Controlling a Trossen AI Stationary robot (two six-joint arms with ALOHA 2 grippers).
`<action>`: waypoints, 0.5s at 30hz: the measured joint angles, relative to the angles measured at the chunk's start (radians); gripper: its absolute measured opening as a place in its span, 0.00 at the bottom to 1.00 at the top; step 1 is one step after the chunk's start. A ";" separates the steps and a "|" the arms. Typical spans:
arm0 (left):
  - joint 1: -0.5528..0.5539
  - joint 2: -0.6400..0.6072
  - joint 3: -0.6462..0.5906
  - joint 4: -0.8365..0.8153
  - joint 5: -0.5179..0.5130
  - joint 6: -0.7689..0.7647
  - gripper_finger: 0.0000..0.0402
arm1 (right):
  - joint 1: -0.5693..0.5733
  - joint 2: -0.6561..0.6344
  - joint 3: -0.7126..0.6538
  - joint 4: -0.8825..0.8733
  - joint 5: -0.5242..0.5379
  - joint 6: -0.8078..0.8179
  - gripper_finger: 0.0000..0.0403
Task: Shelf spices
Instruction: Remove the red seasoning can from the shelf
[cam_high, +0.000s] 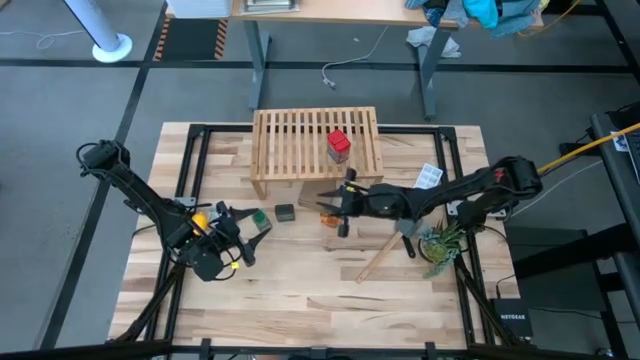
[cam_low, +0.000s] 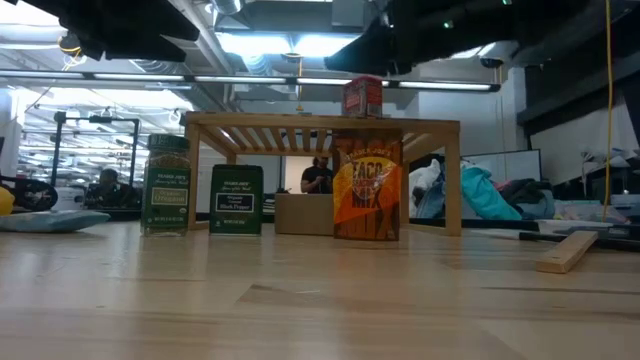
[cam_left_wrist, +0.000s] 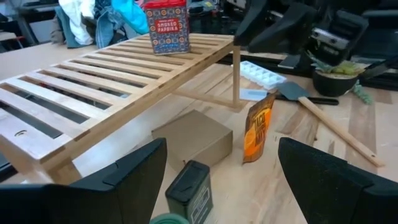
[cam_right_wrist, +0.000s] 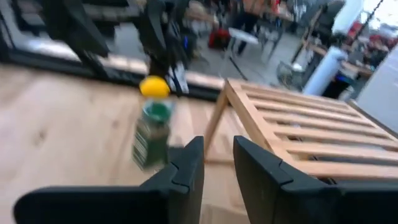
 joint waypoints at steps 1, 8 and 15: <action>0.003 0.000 0.000 -0.001 0.000 0.000 0.75 | 0.000 -0.001 0.025 -0.062 0.013 -0.008 0.23; 0.033 0.000 0.000 -0.001 0.000 0.002 0.75 | 0.000 0.004 0.197 -0.364 0.066 -0.021 0.23; 0.060 0.000 0.000 0.003 -0.008 0.036 0.75 | 0.000 0.004 0.270 -0.399 0.068 -0.021 0.23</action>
